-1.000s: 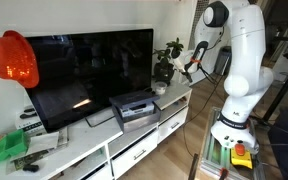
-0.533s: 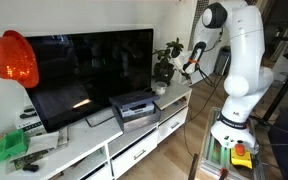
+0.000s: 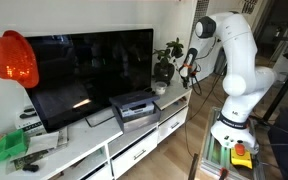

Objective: Put the sunglasses in the plastic bowl and then cover the plastic bowl with the plastic lid

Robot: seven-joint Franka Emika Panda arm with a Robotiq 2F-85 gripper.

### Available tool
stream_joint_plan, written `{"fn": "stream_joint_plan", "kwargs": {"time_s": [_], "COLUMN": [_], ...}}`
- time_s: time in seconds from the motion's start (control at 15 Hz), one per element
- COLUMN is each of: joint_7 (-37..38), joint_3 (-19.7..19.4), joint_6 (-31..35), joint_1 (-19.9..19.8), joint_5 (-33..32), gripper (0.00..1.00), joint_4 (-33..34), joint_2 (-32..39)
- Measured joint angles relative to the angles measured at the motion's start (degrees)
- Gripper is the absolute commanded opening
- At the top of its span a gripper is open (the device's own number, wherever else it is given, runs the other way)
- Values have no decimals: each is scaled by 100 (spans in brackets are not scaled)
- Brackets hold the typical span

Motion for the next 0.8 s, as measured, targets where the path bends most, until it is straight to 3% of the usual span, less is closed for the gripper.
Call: {"fn": "stream_joint_plan", "kwargs": {"time_s": [0.2, 0.67, 0.8], "joint_7": [-110, -110, -87], "joint_3": [194, 237, 236], "joint_6": [91, 91, -16], "joint_1": [-277, -310, -295], "joint_5": [955, 1137, 1503], "gripper": [100, 100, 100], "joint_4": [393, 535, 607], "joint_2": [395, 496, 556]}}
